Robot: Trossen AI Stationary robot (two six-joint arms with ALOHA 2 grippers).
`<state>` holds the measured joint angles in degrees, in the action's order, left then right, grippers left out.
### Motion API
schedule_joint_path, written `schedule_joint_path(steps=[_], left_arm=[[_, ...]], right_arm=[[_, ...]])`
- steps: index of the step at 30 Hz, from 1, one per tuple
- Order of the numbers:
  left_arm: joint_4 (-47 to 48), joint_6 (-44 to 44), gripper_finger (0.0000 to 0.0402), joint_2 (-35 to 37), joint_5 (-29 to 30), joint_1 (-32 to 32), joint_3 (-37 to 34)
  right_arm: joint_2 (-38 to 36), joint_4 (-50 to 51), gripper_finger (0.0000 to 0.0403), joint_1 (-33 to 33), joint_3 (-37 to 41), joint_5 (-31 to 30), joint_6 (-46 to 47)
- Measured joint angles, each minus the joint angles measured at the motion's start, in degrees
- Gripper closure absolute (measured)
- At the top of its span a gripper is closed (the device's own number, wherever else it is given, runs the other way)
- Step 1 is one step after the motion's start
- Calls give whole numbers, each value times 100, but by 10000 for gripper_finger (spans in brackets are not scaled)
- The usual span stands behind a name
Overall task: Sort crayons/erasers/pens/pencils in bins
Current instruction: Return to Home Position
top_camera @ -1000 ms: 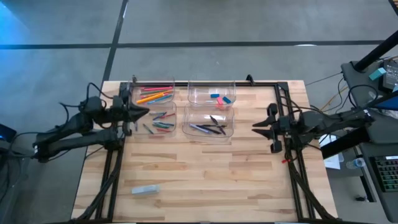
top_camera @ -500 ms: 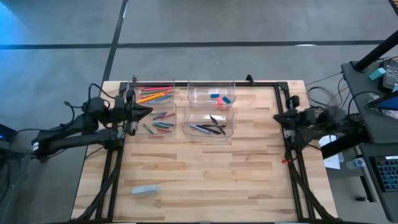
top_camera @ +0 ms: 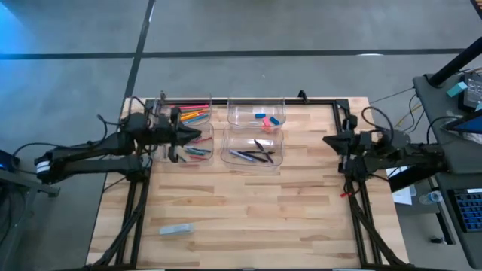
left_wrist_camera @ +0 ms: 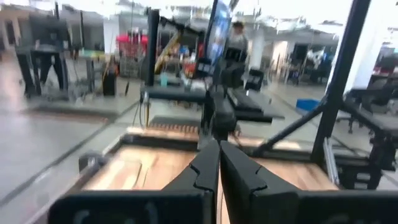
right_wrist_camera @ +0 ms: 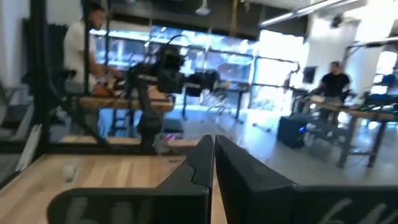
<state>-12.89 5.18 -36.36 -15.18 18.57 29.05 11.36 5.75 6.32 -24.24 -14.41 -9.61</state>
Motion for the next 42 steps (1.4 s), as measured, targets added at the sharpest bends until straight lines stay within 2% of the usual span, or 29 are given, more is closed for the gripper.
schedule_joint_path(steps=[8,18,30,34,38,42], left_arm=[[56,-22,402,521,-259,-2,-8],[1525,-261,402,1649,-262,-2,-154],[1833,-98,401,3477,-277,-2,-1255],[1900,1,402,3493,-311,-4,-1568],[1544,-49,401,3328,-333,-4,-1920],[931,28,402,3495,-391,-7,-2415]], right_arm=[[-105,27,394,-775,258,588,200],[-128,48,395,-1627,488,1497,547],[-261,74,394,-1648,646,1940,773],[-655,-280,394,-1645,1108,1956,830],[-1131,-886,394,-1645,1732,1965,828],[-1086,-1564,394,-1645,2316,2131,866]])
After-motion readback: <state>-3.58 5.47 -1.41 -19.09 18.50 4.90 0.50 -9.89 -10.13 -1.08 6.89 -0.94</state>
